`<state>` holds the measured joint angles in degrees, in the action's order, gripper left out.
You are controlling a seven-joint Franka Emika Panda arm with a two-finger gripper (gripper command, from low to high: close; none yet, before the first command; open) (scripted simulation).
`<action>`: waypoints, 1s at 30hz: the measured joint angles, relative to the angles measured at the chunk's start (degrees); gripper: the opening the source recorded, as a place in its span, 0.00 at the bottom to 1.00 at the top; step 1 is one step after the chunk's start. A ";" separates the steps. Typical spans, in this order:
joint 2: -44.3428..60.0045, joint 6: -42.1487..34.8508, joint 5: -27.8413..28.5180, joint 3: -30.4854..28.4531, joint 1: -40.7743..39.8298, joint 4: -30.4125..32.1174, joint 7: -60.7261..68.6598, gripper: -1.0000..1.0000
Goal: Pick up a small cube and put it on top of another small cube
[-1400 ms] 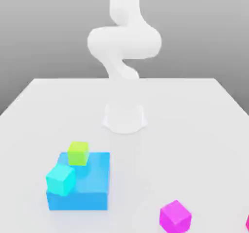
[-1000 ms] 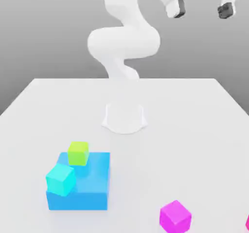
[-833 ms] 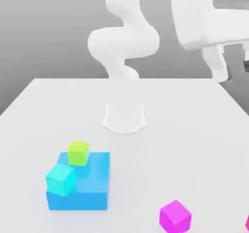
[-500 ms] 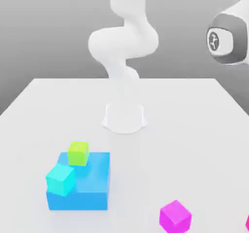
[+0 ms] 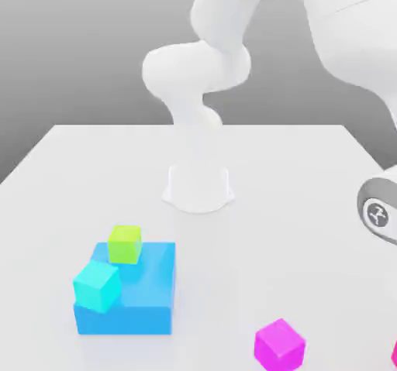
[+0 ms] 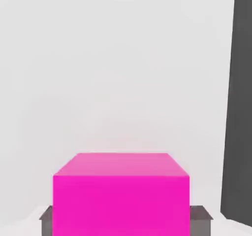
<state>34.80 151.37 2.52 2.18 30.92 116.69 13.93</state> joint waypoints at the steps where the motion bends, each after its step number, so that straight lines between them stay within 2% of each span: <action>1: 0.90 0.71 0.07 -0.06 0.06 -0.21 -0.02 0.00; 6: -6.73 -4.96 -0.58 0.11 -0.50 1.80 0.33 0.00; 16: -26.35 -9.55 -3.62 -9.61 -10.65 17.45 -2.64 0.00; 23: -40.03 -11.65 -0.48 -14.37 -21.66 29.06 -8.14 0.00; 30: -53.97 -13.27 5.07 -17.90 -31.24 40.82 -15.31 0.00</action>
<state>-19.16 138.09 7.59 -15.71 -0.32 157.51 -1.38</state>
